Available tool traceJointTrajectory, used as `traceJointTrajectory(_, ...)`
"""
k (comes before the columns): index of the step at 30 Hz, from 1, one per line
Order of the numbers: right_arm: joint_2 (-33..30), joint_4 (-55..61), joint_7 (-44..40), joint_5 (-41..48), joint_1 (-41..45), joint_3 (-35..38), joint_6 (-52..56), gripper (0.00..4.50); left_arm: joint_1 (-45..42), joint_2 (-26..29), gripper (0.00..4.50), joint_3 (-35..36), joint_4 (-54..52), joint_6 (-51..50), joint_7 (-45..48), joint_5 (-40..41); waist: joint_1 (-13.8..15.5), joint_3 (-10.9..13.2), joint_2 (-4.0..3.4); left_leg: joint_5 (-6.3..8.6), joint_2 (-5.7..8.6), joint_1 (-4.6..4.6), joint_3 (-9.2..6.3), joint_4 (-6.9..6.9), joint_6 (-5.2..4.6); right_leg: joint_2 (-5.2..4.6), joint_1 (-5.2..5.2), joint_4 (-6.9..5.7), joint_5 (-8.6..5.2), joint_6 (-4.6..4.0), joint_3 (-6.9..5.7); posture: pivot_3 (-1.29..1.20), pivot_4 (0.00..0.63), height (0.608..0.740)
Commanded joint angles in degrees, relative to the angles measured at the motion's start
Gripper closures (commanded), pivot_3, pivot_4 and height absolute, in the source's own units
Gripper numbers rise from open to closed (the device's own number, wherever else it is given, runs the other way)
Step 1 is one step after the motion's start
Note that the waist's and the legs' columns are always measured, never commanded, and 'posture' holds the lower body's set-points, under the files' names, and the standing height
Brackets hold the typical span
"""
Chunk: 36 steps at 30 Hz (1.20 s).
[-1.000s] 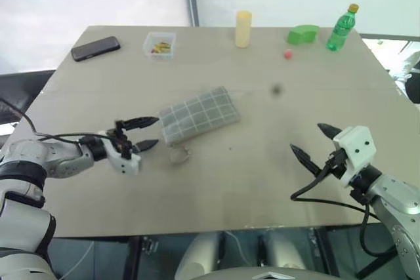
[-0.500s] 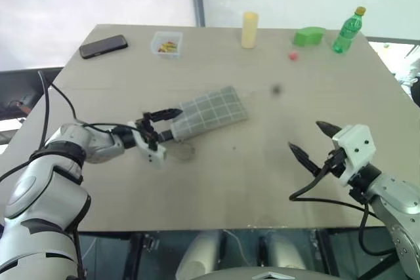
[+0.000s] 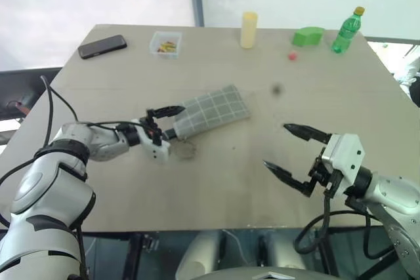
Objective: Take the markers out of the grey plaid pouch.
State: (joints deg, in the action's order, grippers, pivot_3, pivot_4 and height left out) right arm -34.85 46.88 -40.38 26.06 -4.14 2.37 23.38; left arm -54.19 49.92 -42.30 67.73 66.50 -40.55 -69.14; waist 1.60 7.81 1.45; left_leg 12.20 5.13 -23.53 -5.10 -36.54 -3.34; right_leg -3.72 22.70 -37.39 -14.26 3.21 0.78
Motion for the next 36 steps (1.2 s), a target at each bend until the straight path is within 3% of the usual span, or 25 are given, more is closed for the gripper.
traceJointTrajectory(1,-0.7,0.8,-1.3,2.0,1.5,0.6,-1.2,0.03,-0.7,0.5,0.11,-0.4,0.3,-0.8,1.2,1.1,0.0,0.0,0.00,0.00,0.00,0.00,0.00,0.00,0.00,0.00,0.00,0.00,0.00,0.00,0.00,0.00,0.150,0.740)
traceJointTrajectory(2,-0.7,0.7,-1.4,1.9,1.8,0.6,-1.6,0.03,-0.6,0.4,0.11,-0.6,0.4,-1.0,1.6,1.1,0.0,0.0,0.00,0.00,0.00,0.00,0.00,0.00,0.00,0.00,0.00,0.00,0.00,0.00,0.00,0.00,0.150,0.740)
traceJointTrajectory(5,-0.9,0.3,-1.4,1.3,2.6,0.3,-2.0,0.00,-0.2,0.3,0.81,-1.2,1.0,-2.5,2.4,1.1,-0.1,0.0,0.01,0.00,0.00,0.02,0.00,0.00,0.00,0.00,0.00,-0.04,0.00,0.00,0.00,0.00,0.150,0.740)
traceJointTrajectory(10,-0.6,-0.5,-0.7,0.7,3.8,-0.4,-1.8,0.00,-0.4,-0.1,2.93,-1.1,1.8,-3.1,3.4,2.4,-0.6,0.0,0.06,0.00,-0.01,0.00,-0.01,-0.01,0.00,0.02,0.02,-0.06,0.00,0.00,0.00,0.00,0.150,0.740)
traceJointTrajectory(11,-0.5,-0.7,-0.4,0.6,4.1,-0.6,-1.7,0.00,-0.4,-0.3,3.57,-0.8,2.0,-2.8,3.6,2.8,-0.6,0.0,0.06,0.00,0.00,-0.03,-0.01,-0.01,0.00,0.01,0.04,-0.05,0.00,0.00,0.01,0.00,0.150,0.740)
traceJointTrajectory(14,-0.3,-0.8,0.8,-0.4,4.8,-1.6,-1.2,0.00,-0.9,-0.3,4.48,0.4,1.3,-1.0,3.6,5.0,-0.4,0.0,0.05,0.00,0.04,0.02,-0.01,-0.01,0.00,-0.18,0.01,-0.11,0.00,0.00,0.01,0.00,0.150,0.740)
traceJointTrajectory(20,-0.3,1.2,12.0,-8.9,10.6,-8.4,12.7,0.00,-2.6,-2.2,4.48,9.1,1.1,4.2,17.4,21.0,-0.7,0.0,0.19,-0.01,0.05,-0.12,-0.08,-0.28,0.00,-0.29,0.08,-0.26,0.01,0.00,-0.07,0.00,0.150,0.740)
traceJointTrajectory(23,2.3,0.6,12.9,-5.0,15.8,-9.4,19.0,0.00,-2.1,-6.6,4.48,16.5,2.0,1.1,36.4,37.2,-0.7,0.0,0.19,-0.01,0.07,-0.20,-0.07,-0.30,0.00,-0.30,0.14,-0.23,0.01,-0.01,-0.07,0.00,0.150,0.740)
traceJointTrajectory(26,8.3,-2.6,14.8,1.7,21.8,-7.2,26.8,0.00,1.0,-10.8,4.48,22.8,-5.0,-11.1,59.8,54.9,-1.0,0.0,0.19,-0.01,0.08,-0.29,-0.08,-0.32,-0.01,-0.30,0.22,-0.22,0.02,-0.02,-0.06,0.00,0.150,0.740)
traceJointTrajectory(29,15.4,-4.8,17.9,7.4,24.7,-6.1,33.6,0.89,4.8,-12.1,4.50,25.7,-17.9,-23.0,72.2,64.2,-2.0,0.0,0.20,-0.01,0.04,-0.29,-0.07,-0.31,-0.03,-0.28,0.25,-0.22,0.02,-0.04,0.01,0.00,0.150,0.740)
traceJointTrajectory(31,18.9,-6.2,19.8,9.2,26.2,-6.6,36.6,1.80,7.1,-12.3,4.50,27.1,-25.2,-28.7,75.8,66.5,-2.5,0.0,0.19,0.01,0.04,-0.31,-0.08,-0.25,-0.06,-0.29,0.29,-0.20,0.02,-0.05,0.06,0.00,0.150,0.740)
traceJointTrajectory(36,23.5,-14.0,22.6,6.8,30.7,-9.8,36.8,1.80,11.6,-13.1,4.50,29.5,-36.9,-38.7,79.8,69.1,-2.7,0.1,0.18,0.04,0.05,-0.28,0.05,-0.22,-0.10,-0.29,0.39,-0.27,0.03,-0.05,0.20,0.00,0.150,0.740)
